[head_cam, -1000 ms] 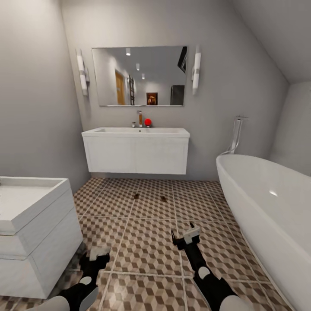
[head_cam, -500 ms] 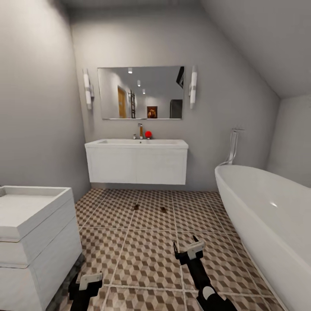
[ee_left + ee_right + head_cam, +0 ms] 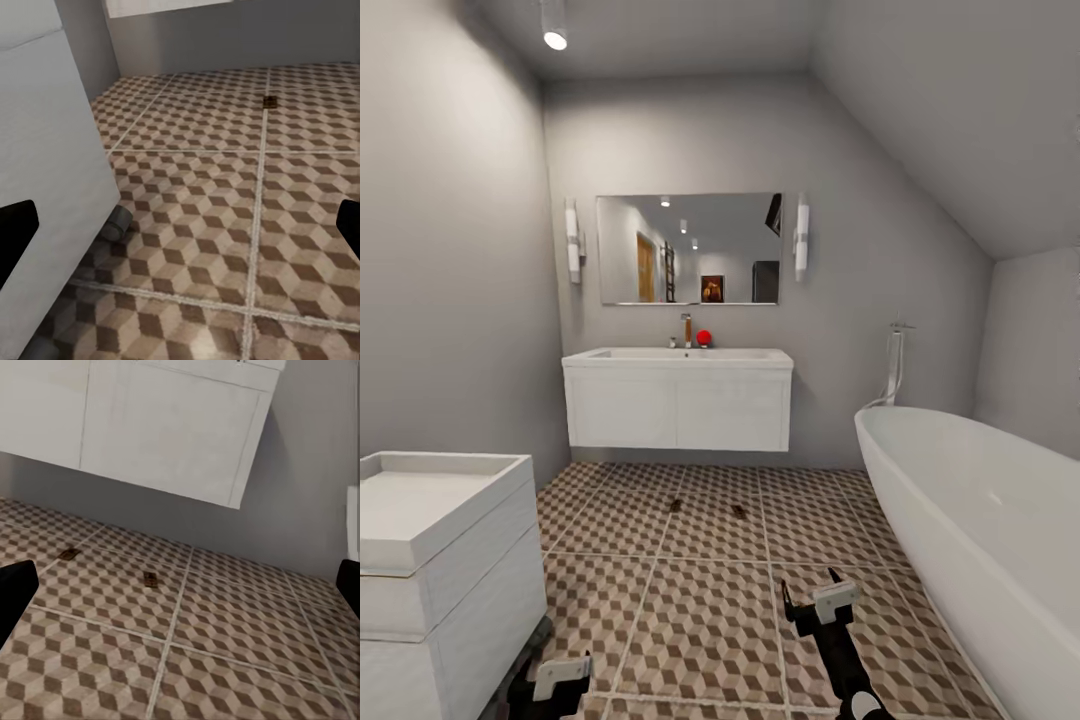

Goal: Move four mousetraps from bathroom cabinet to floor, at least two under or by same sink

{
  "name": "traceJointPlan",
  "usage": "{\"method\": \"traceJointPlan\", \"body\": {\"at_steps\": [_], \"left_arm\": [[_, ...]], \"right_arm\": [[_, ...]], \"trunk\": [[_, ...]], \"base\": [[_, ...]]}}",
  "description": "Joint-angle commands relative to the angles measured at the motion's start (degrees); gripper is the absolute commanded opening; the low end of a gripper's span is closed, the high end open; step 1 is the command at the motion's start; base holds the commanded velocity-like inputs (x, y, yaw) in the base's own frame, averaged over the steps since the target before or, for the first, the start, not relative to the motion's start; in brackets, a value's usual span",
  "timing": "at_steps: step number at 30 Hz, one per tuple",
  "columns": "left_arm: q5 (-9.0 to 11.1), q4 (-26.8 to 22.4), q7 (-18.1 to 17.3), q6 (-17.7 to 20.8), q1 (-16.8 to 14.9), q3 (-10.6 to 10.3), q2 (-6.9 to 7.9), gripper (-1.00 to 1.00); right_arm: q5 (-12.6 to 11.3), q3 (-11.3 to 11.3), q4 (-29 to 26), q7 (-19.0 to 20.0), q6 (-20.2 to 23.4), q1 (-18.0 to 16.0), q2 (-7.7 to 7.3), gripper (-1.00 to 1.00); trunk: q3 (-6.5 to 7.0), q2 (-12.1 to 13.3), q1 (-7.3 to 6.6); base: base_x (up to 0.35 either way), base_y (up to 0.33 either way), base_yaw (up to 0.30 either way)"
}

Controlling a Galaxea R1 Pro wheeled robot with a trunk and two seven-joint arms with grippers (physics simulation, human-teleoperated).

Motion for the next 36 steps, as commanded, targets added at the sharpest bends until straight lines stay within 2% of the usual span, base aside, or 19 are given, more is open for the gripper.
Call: {"method": "traceJointPlan", "body": {"at_steps": [1,36], "left_arm": [[0.0,0.2,0.5,0.0,0.0,-0.5,0.04,1.00],[0.1,0.6,0.5,-0.1,0.1,-0.5,-0.36,1.00]], "right_arm": [[0.6,-0.1,0.4,-0.4,-0.2,0.1,-0.11,1.00],[0.8,0.0,1.2,-0.4,-0.4,0.4,-0.25,1.00]], "trunk": [[0.25,0.0,-0.04],[11.32,0.5,-0.94]], "base": [[0.000,0.000,0.000],[0.000,0.000,0.000]]}}
